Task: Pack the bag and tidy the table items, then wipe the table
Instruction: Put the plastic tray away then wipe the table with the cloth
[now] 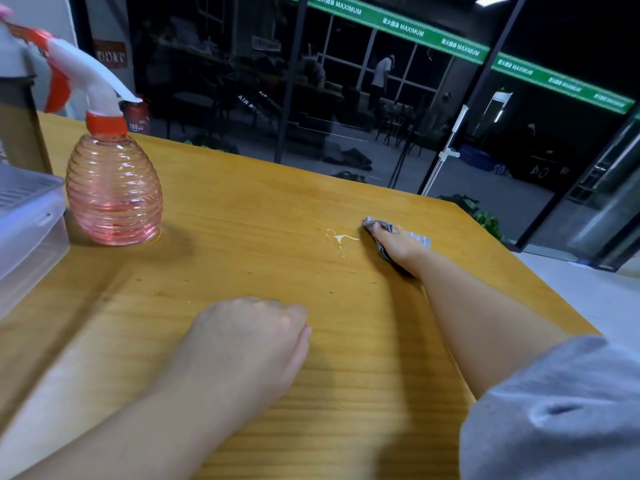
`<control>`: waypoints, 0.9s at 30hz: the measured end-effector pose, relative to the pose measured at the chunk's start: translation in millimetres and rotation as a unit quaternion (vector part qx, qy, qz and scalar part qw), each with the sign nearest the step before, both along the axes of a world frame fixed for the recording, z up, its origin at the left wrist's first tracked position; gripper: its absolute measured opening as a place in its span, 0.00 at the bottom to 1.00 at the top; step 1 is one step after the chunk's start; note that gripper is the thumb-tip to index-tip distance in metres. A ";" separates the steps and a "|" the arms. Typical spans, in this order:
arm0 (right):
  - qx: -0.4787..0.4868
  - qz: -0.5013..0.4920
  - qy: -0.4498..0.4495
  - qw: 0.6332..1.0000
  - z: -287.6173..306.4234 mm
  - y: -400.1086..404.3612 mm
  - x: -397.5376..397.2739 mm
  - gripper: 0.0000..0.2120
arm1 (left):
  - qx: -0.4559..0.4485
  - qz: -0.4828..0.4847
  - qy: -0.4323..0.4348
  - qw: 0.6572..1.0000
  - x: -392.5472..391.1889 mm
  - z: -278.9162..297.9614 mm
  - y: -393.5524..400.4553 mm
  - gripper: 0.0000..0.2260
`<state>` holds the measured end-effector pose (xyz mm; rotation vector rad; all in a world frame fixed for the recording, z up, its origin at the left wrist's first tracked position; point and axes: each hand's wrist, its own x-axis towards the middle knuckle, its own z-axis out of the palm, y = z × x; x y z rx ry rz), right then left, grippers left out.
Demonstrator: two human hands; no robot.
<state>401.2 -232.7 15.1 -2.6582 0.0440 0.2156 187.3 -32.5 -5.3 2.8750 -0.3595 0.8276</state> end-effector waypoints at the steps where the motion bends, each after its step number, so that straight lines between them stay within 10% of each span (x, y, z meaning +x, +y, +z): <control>1: -0.002 0.003 0.000 1.000 -0.4 3.5 0.2 0.31 | 0.002 -0.001 0.001 1.000 0.5 -0.6 0.1 0.15; 27: -0.030 0.069 0.006 0.997 4.1 75.5 3.0 0.28 | -0.096 0.022 0.056 0.994 3.7 6.5 7.4 0.16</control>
